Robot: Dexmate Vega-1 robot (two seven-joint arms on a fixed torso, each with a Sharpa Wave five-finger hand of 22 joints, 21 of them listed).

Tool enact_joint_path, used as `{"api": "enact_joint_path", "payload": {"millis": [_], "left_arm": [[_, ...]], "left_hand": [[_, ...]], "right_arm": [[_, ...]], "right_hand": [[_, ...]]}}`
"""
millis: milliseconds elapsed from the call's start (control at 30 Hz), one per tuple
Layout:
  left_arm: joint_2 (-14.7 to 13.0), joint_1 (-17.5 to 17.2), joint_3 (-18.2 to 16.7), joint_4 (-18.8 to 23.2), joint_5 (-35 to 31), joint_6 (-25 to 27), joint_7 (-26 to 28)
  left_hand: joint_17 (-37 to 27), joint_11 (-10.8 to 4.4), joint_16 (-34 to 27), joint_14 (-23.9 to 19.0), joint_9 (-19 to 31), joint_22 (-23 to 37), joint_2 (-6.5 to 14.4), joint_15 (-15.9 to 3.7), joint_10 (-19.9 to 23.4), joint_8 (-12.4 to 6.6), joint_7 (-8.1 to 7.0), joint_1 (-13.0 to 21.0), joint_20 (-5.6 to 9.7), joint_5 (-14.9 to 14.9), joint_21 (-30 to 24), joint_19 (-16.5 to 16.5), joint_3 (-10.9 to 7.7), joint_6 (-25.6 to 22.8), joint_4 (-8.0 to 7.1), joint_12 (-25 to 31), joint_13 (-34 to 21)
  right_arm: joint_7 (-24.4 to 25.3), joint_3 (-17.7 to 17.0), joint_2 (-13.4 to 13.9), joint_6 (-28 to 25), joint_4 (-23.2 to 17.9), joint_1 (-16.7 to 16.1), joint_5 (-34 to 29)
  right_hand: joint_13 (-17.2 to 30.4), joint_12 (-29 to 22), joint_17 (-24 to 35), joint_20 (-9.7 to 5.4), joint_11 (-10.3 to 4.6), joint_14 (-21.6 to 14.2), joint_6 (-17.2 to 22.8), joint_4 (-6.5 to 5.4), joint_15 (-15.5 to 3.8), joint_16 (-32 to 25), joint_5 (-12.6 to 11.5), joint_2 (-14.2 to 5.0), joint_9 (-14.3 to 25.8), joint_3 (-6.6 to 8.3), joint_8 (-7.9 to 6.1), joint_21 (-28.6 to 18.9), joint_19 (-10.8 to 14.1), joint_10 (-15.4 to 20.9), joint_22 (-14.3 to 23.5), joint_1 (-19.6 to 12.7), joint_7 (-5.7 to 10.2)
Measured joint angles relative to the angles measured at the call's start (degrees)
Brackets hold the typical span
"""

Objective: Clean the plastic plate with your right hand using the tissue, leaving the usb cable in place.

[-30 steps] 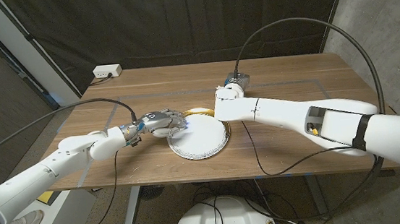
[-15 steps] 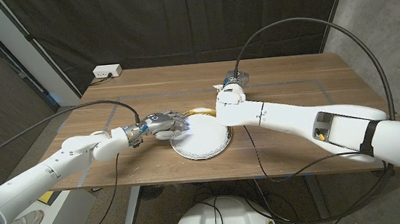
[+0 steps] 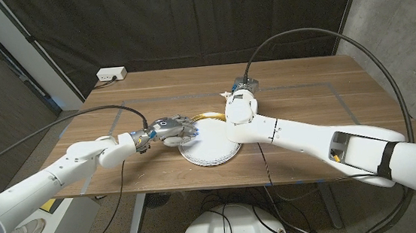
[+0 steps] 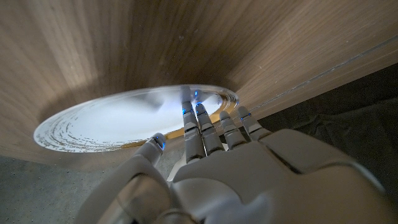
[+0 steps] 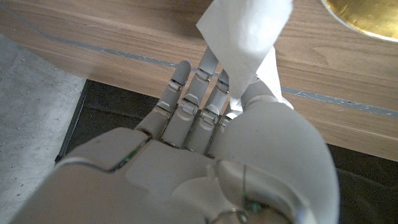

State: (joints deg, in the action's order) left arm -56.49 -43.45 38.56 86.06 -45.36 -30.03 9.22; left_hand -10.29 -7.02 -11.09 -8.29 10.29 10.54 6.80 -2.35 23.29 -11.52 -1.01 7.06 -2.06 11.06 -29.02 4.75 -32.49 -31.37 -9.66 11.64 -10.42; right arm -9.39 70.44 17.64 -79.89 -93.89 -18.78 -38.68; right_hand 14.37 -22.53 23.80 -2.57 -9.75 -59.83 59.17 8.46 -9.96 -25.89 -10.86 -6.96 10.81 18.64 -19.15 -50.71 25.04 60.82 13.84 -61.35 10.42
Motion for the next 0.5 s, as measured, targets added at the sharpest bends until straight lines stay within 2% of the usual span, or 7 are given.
{"api": "enact_joint_path", "payload": {"millis": [33,133,200,500], "left_arm": [[0.00,0.00,0.00,0.00,-0.03,0.12,-0.05],[0.00,-0.09,0.15,0.51,-0.21,0.86,-0.47],[0.00,-0.11,0.23,0.75,-0.34,1.34,-0.75],[0.32,-0.17,0.52,1.72,-0.76,4.21,-2.54]], "left_hand": [[0.00,0.18,0.00,0.00,0.00,0.00,-0.01,0.00,-0.34,0.00,0.17,-0.01,0.00,0.00,0.00,0.00,0.00,0.24,0.00,-0.13,0.00],[0.00,0.47,0.25,0.22,0.00,0.00,-0.31,0.22,-0.83,0.37,0.50,-0.76,0.00,0.00,0.12,0.00,0.17,1.15,-0.17,-0.39,0.00],[0.00,0.70,0.32,0.36,-0.01,0.00,-0.47,0.07,-1.47,0.79,0.65,-0.92,-0.23,0.00,0.21,0.22,0.24,2.08,-0.24,-0.56,0.00],[-0.27,1.40,0.32,1.67,-0.05,0.28,-1.21,0.41,-3.79,1.47,0.81,-2.73,-0.22,0.00,0.65,0.84,0.60,6.54,-0.60,-1.09,-0.08]], "right_arm": [[0.00,-0.10,-0.03,0.00,-0.09,-0.14,0.00],[-6.52,-0.62,-0.24,-0.02,-0.65,-1.05,-6.51],[-8.70,-0.80,-0.32,-0.02,-0.87,-1.43,-8.74],[-13.25,-1.44,-0.49,-0.06,-1.75,-2.74,-14.03]], "right_hand": [[0.11,0.00,0.00,0.00,0.00,0.00,0.00,0.00,0.00,0.00,0.00,0.00,0.00,0.00,0.01,0.00,0.00,0.00,0.00,0.00,0.00],[0.17,0.00,0.19,0.00,0.00,0.00,0.22,0.00,0.00,0.00,0.01,0.00,0.00,0.00,0.05,-0.35,0.00,0.00,0.00,0.00,-0.19],[0.17,0.00,0.26,0.01,0.00,0.00,0.22,0.00,0.00,0.00,0.01,0.00,0.00,0.00,0.06,-0.45,-0.01,0.00,0.00,0.00,-0.19],[0.39,0.00,0.53,0.00,0.00,0.01,0.22,-0.24,0.01,0.00,0.01,0.09,0.04,-0.24,0.02,-0.88,-0.43,0.00,0.00,-0.08,-0.21]]}}
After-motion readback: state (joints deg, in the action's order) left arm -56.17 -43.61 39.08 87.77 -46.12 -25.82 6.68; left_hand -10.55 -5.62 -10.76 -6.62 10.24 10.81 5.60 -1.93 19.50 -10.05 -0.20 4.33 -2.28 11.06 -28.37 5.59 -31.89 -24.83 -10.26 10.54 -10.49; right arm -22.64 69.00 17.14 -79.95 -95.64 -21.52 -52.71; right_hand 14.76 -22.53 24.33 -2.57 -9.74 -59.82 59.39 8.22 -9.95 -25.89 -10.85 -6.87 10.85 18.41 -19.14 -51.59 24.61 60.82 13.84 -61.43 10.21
